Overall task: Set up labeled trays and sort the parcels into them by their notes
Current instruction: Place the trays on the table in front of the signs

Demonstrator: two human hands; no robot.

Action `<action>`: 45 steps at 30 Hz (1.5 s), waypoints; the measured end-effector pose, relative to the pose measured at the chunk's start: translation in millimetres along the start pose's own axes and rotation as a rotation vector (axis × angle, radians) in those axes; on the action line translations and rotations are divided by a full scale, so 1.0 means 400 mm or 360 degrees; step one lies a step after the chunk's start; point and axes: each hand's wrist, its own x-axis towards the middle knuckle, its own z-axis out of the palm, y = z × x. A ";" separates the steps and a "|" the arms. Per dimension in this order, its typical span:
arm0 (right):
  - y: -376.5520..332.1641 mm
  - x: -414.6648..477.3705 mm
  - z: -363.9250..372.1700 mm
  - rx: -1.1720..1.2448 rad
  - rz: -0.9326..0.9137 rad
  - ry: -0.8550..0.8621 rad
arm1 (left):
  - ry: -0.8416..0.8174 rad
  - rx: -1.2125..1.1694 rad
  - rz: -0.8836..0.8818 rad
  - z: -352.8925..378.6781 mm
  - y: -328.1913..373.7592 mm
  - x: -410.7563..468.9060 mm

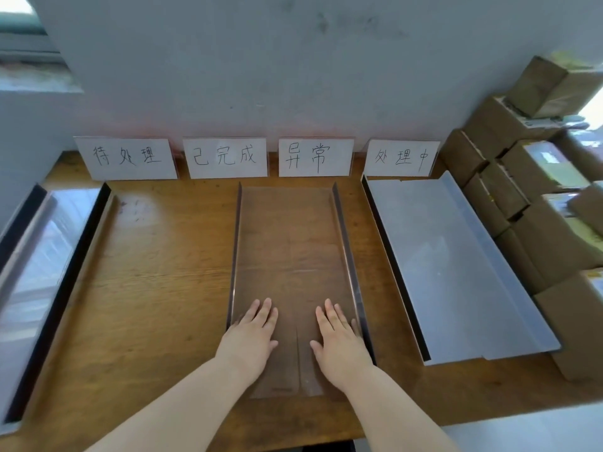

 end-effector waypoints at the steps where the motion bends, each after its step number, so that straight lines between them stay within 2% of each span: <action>1: 0.010 0.002 -0.015 0.0024 -0.0034 -0.0020 | 0.0008 -0.0021 -0.0030 -0.008 0.011 0.009; 3: 0.034 0.006 -0.056 0.0180 -0.0135 0.0021 | 0.0099 -0.0056 -0.0070 -0.023 0.044 0.022; 6: 0.090 0.016 -0.132 0.0309 -0.0319 0.0345 | 0.0282 -0.0107 0.0003 -0.036 0.125 0.037; 8: 0.156 0.034 -0.178 0.0357 -0.0288 0.0507 | 0.0311 -0.0120 0.0061 -0.031 0.187 0.057; 10: 0.239 0.058 -0.212 0.0435 -0.0173 0.0545 | 0.0295 -0.0106 0.0065 -0.022 0.237 0.085; 14: 0.392 0.105 -0.235 0.0461 -0.0039 0.0352 | 0.0222 -0.0069 0.0023 -0.007 0.272 0.140; 19: 0.487 0.136 -0.204 0.0125 -0.0003 0.0072 | 0.0158 -0.0059 0.0014 -0.041 0.311 0.182; 24: 0.499 0.141 -0.191 -0.0020 -0.0022 0.0093 | 0.0139 -0.0069 -0.0026 -0.053 0.355 0.203; 33: 0.510 0.160 -0.191 -0.0031 -0.0057 0.0089 | 0.0035 -0.0118 -0.0042 -0.071 0.457 0.247; 45: 0.515 0.158 -0.188 -0.0002 -0.0072 0.0068 | 0.0017 -0.0172 -0.0065 -0.070 0.465 0.245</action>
